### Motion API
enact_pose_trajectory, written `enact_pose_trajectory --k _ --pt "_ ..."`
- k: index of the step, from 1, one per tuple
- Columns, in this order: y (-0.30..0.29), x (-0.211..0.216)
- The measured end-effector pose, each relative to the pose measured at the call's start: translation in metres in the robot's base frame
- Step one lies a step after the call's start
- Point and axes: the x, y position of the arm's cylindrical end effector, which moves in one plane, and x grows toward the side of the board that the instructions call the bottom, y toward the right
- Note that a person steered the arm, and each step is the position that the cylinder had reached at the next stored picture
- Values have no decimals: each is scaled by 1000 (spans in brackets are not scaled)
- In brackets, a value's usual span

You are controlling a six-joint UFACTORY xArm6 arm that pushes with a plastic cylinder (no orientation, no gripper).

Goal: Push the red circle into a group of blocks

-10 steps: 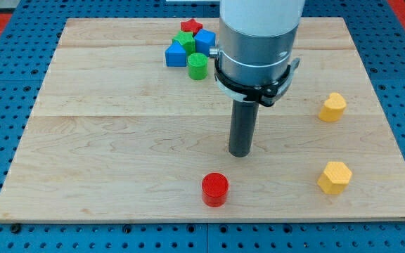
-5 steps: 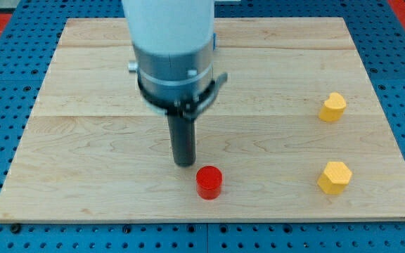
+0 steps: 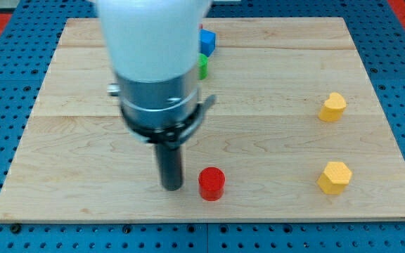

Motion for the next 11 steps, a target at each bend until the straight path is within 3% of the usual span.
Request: enact_pose_trajectory --k 1,2,4,5,7,9,11 --pt "36 33" --pt "96 3" --pt "97 -87" --pt "117 -98" --pt "83 -237" --pt "111 -233" --pt "95 -240"
